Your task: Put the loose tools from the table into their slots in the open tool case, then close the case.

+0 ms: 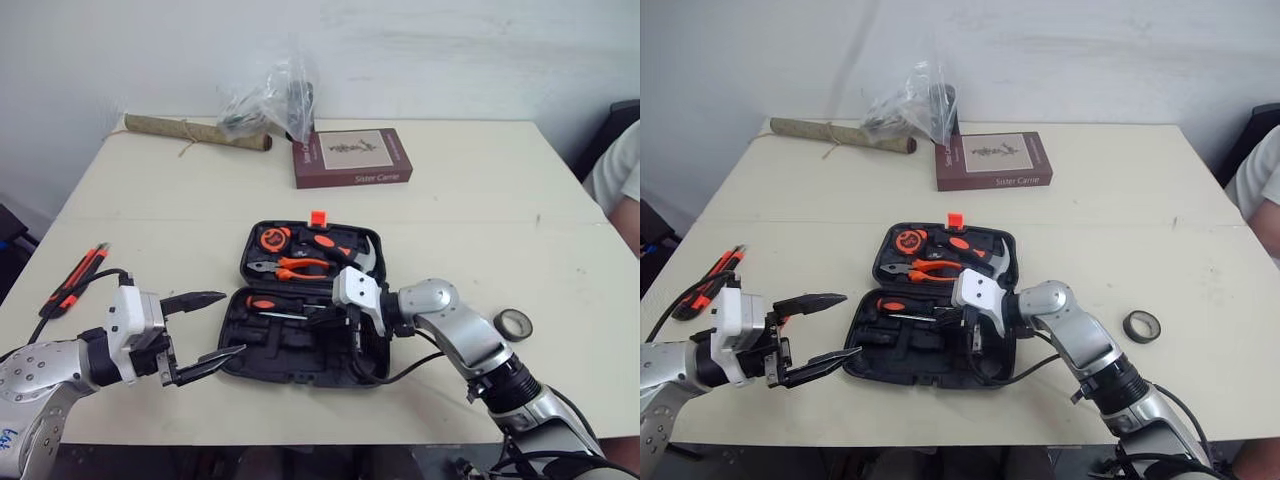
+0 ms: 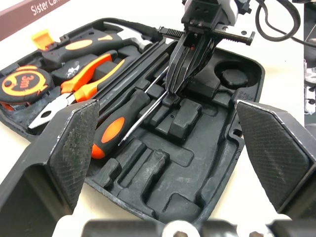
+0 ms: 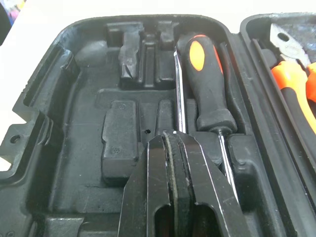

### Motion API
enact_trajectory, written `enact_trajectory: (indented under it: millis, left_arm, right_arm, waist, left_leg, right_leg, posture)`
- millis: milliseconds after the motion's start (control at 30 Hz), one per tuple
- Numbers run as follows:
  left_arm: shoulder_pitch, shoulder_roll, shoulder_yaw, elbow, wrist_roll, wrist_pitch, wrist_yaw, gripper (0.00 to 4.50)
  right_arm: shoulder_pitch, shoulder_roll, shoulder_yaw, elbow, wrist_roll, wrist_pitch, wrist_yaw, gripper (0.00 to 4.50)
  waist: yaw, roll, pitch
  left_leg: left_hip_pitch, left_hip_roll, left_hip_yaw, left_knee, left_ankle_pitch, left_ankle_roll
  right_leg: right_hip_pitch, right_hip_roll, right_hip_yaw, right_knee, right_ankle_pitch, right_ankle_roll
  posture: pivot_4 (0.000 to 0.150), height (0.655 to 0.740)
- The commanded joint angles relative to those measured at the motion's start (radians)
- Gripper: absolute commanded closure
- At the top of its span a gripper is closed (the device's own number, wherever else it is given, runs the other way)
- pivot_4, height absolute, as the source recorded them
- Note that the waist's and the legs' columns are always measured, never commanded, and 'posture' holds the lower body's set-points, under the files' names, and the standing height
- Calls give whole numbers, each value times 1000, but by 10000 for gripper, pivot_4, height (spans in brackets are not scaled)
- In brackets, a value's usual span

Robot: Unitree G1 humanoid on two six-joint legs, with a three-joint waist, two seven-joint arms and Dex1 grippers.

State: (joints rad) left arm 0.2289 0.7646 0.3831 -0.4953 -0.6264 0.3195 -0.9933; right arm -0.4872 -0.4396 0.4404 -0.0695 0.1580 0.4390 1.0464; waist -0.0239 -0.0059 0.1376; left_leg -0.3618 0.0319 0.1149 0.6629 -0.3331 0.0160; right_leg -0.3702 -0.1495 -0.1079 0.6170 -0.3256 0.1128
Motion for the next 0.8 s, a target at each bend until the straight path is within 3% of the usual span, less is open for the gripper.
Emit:
enact_trajectory:
  millis: [33, 100, 500, 633, 800]
  left_arm:
    - [0, 7, 5, -11, -7, 2, -1, 0]
    - [3, 7, 4, -11, -5, 5, -3, 0]
    - [6, 12, -7, 6, -4, 12, -20, 0]
    - [4, 13, -7, 12, -1, 13, -24, 0]
    - [0, -1, -5, 9, -6, 7, -15, 0]
  right_arm:
    - [102, -84, 100, 173, -101, 116, -2, 43991]
    - [103, -89, 98, 182, -106, 100, -7, 43991]
    - [58, -72, 135, 235, -133, 264, -73, 43991]
    - [49, -106, 182, 199, -163, 232, -54, 43991]
    - [68, -21, 26, 128, 12, 96, -28, 43991]
  waist:
    - [3, 1, 0]
    - [6, 3, -2]
    - [19, 5, -11]
    - [21, 5, -18]
    - [24, 5, -19]
  left_leg:
    - [3, 0, 0, 0, -3, 0]
    - [10, 0, -1, -1, -9, 5]
    - [11, 0, -1, -3, -10, 5]
    - [13, 0, -1, -10, -9, 4]
    - [14, 0, -1, -14, -8, 4]
  right_leg:
    - [4, 0, 0, -2, 0, 0]
    - [12, 0, 0, -8, 0, 0]
    - [13, 0, 2, -11, -1, -1]
    - [13, 0, 2, -15, -1, -1]
    - [14, 0, 2, -17, -1, -1]
  posture:
    - [1500, 7400]
    - [1500, 7400]
    - [1500, 7400]
    - [1500, 7400]
    - [1500, 7400]
